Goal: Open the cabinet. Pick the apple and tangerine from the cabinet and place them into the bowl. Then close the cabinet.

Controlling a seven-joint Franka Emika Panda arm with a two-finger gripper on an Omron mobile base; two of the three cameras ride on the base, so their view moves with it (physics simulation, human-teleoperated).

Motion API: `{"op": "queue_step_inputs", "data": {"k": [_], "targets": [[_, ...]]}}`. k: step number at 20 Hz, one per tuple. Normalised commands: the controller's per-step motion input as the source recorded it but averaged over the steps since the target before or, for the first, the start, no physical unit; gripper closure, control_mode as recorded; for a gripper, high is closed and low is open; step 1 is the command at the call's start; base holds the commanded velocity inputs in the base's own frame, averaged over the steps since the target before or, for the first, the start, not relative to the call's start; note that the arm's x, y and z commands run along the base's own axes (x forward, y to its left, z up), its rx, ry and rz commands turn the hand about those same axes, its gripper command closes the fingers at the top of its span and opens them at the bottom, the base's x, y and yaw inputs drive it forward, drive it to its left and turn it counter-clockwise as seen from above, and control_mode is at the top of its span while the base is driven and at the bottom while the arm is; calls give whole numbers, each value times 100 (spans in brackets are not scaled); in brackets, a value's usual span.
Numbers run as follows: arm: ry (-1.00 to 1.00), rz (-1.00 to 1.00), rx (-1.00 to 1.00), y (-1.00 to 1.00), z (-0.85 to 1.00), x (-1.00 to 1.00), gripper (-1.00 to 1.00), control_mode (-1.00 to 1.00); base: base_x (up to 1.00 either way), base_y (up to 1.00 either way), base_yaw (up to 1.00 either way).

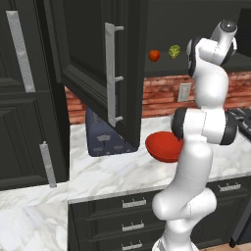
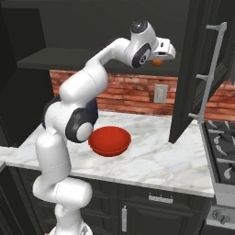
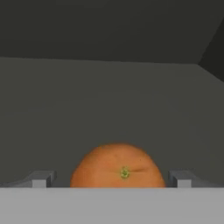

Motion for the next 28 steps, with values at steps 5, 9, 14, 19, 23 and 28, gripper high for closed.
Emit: {"op": "queue_step_inputs", "data": {"k": [5,9,14,19,23,28], "targets": [[0,0,1,-31,-6,45,-100,-100,0,0,0],[3,0,0,-3,-50,18,100,-100,0,0,0],[2,0,0,0,-58,-13,100,-100,0,0,0],[4,0,0,0,-50,-14,100,-100,0,0,0],[0,0,0,0,-6,-4,-100,-100,0,0,0],[0,0,-1,0,-52,-31,-100,-100,0,0,0]]}}
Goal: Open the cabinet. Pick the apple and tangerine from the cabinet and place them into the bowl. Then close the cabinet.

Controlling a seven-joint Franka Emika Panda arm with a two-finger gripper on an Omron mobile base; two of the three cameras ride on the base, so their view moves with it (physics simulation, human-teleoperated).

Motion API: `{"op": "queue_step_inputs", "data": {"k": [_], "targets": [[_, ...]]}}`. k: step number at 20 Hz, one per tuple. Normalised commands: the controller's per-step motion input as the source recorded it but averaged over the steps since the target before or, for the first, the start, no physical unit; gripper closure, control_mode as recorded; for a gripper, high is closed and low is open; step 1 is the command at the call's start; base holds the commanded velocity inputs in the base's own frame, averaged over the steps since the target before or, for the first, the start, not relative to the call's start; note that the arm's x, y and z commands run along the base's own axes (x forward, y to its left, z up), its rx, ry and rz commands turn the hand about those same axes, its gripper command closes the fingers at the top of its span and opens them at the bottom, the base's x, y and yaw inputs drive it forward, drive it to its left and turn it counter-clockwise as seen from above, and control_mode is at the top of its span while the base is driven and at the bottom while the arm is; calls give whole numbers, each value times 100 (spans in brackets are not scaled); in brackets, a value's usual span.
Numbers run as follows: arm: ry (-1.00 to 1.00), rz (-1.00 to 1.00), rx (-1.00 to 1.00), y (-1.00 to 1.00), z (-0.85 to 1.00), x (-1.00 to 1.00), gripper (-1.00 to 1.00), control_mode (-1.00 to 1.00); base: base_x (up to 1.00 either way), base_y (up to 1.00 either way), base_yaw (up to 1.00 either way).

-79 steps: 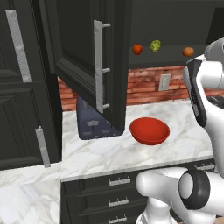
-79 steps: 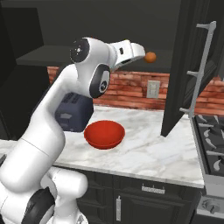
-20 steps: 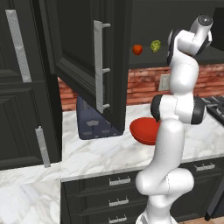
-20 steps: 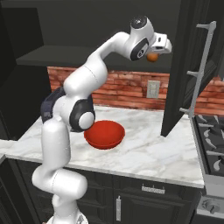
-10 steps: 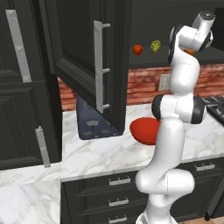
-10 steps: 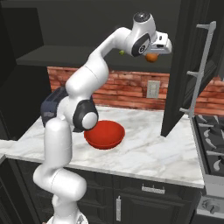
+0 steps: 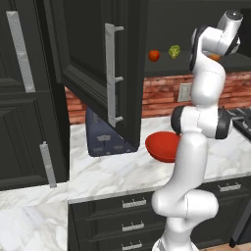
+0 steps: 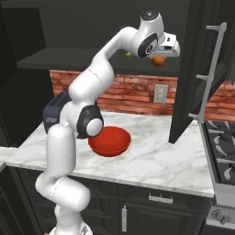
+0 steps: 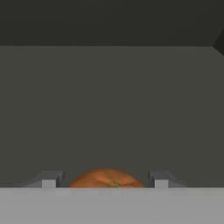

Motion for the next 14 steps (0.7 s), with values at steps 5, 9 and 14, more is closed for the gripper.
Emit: {"op": "queue_step_inputs", "data": {"k": [5,9,14], "targets": [[0,0,-9,11,-98,-47,100,-100,0,0,0],[0,0,-17,40,-100,-62,100,-100,0,0,0],[-3,0,-7,18,-86,-89,100,-100,0,0,0]]}}
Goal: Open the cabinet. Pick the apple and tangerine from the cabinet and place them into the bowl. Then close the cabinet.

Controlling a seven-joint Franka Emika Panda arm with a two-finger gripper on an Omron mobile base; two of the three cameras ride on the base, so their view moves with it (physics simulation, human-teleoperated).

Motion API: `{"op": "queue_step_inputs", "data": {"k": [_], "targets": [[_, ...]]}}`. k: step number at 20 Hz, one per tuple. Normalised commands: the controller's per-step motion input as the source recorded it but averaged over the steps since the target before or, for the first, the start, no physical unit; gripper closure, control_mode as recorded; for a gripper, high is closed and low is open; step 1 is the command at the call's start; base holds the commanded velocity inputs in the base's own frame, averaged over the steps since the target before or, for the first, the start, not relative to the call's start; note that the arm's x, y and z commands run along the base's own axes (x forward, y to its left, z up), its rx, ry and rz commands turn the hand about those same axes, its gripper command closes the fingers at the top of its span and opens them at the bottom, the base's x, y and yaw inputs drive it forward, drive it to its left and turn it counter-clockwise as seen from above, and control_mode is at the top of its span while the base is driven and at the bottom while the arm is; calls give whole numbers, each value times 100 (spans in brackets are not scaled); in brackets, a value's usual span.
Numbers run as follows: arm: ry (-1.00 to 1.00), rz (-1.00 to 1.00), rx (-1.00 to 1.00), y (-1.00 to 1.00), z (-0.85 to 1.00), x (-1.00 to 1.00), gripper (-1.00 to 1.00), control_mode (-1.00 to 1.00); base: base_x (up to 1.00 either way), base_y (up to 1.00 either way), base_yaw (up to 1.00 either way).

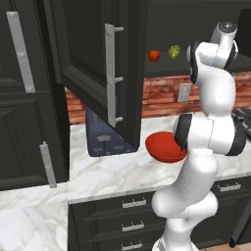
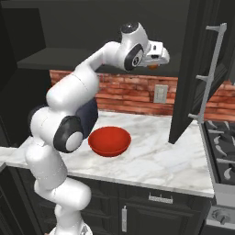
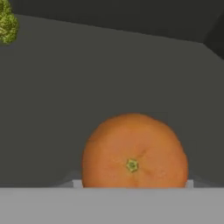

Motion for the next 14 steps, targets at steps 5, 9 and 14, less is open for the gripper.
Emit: {"op": "queue_step_inputs", "data": {"k": [5,9,14], "targets": [[-18,0,-3,9,-35,-74,100,-100,0,0,0],[-12,0,0,0,27,-100,100,-100,0,0,0],[14,0,3,0,92,-93,100,-100,0,0,0]]}}
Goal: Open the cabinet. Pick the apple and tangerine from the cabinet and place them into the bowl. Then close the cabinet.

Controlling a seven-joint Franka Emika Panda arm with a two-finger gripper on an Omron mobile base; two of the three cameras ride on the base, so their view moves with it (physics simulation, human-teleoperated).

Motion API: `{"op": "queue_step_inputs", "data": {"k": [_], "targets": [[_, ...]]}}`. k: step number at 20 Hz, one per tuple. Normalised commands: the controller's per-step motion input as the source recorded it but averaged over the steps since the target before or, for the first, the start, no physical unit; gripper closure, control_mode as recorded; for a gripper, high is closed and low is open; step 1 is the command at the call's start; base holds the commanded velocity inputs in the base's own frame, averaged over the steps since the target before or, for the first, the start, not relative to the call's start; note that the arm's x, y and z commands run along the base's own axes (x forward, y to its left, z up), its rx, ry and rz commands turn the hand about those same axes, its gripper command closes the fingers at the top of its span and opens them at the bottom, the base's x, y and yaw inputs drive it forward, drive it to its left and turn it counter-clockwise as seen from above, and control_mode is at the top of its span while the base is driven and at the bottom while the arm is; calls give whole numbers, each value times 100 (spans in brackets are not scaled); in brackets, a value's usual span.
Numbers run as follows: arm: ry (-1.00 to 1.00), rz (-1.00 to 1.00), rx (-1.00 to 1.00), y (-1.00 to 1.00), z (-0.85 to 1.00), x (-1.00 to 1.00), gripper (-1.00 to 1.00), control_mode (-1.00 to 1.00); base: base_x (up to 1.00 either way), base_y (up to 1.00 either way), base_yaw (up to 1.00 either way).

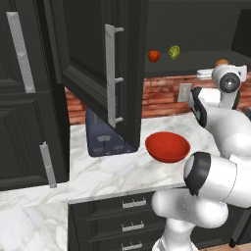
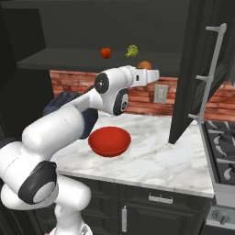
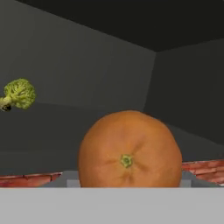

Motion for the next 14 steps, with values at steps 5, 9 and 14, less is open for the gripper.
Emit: {"op": "queue_step_inputs", "data": {"k": [5,9,14], "targets": [[14,0,0,2,33,-12,100,-100,0,0,0],[16,0,0,6,18,-73,100,-100,0,0,0],[16,18,-1,46,-39,-100,100,-100,0,0,0]]}}
